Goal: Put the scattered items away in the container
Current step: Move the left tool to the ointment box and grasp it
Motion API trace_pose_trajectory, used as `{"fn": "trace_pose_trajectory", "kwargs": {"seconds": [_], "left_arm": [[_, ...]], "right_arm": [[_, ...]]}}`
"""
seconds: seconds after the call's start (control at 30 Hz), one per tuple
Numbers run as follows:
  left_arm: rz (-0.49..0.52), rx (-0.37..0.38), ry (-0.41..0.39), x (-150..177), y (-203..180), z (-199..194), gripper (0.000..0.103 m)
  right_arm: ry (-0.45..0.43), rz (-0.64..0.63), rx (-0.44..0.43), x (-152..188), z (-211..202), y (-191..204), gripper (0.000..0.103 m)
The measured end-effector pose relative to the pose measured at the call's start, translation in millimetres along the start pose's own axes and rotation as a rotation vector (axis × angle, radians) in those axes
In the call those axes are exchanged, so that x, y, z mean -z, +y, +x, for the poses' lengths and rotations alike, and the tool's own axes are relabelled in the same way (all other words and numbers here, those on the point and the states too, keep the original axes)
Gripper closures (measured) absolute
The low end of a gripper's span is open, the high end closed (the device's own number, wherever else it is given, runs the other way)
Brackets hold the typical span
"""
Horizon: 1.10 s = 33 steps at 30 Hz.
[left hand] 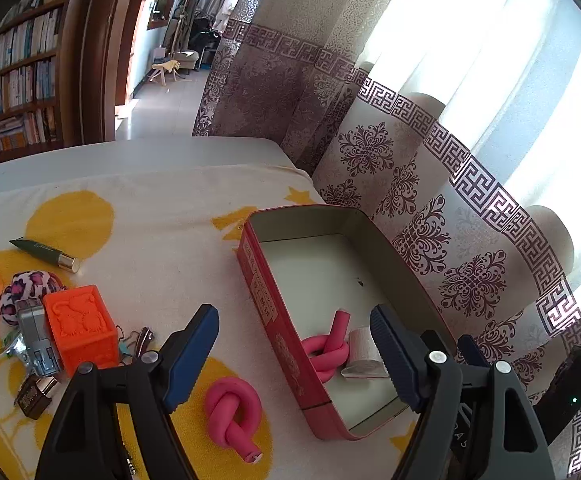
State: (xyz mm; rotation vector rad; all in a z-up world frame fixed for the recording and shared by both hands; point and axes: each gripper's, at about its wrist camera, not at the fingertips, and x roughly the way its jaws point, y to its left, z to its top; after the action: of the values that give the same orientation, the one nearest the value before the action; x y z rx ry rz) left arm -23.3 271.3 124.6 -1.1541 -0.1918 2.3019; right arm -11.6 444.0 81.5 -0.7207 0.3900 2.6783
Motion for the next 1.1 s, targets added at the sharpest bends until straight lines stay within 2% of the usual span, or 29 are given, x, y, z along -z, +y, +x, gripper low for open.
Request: {"fn": "trace_pose_trajectory", "kwargs": {"seconds": [0.17,0.33,0.4,0.53,0.7,0.77,0.87,1.0,1.1], "left_arm": [[-0.011,-0.017,-0.008,1,15,-13,0.023],[-0.047,-0.065,-0.021,6,46,-28,0.023],[-0.066,-0.097,-0.028,10,62,-34,0.023],[-0.071,-0.208,-0.050,20,95,-48,0.023],[-0.136,-0.266,-0.042,33,150,-64,0.023],[-0.177,-0.314,-0.050,38,174,-71,0.023],[-0.248,-0.393,-0.057,43,209,-79,0.023],[-0.340,-0.397,-0.068,50,245,-88,0.023],[-0.374,-0.412,-0.065,55,261,-91,0.023]], "right_arm": [[-0.007,0.004,0.025,0,0,-2,0.024],[-0.009,-0.019,0.051,1,2,2,0.024],[-0.012,-0.039,0.066,3,3,6,0.024],[-0.018,-0.081,0.096,5,4,13,0.024],[-0.048,-0.086,0.108,1,-9,23,0.024],[-0.059,-0.083,0.078,0,-20,32,0.023],[-0.037,-0.113,-0.019,1,-30,56,0.022],[0.026,-0.182,-0.165,14,-35,94,0.022],[0.102,-0.232,-0.266,30,-33,121,0.022]]}}
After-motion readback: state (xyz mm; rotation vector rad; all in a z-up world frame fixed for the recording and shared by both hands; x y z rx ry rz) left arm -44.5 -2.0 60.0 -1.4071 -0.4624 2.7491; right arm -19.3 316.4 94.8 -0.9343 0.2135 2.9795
